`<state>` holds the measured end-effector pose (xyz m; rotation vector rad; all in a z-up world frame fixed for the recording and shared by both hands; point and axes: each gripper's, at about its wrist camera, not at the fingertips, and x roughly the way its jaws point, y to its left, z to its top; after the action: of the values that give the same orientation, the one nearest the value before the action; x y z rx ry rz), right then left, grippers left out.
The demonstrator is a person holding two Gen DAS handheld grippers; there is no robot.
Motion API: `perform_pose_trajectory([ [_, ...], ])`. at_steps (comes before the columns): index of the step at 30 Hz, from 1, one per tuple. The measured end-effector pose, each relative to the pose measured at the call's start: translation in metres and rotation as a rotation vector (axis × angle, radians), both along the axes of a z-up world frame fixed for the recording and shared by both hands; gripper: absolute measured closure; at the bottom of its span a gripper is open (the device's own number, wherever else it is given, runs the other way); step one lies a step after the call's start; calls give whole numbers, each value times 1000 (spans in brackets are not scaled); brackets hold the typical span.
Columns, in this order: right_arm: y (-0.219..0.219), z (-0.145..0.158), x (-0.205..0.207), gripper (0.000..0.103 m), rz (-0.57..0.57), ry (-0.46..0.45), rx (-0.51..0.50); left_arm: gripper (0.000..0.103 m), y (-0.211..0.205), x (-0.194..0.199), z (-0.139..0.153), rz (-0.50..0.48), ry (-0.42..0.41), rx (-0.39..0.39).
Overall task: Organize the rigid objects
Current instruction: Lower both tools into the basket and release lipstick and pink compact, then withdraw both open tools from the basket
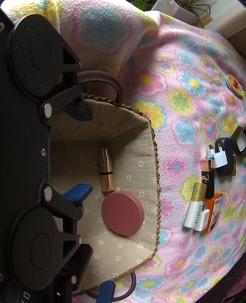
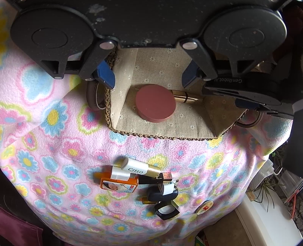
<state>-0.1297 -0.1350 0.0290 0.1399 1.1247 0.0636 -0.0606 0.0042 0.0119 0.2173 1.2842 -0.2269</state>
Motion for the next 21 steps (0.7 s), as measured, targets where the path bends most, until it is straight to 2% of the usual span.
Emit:
perform_pose_trajectory([
  [21,0,-2,-1,24,-2,4,6,32,0,-1,-1,-20,-6,16],
])
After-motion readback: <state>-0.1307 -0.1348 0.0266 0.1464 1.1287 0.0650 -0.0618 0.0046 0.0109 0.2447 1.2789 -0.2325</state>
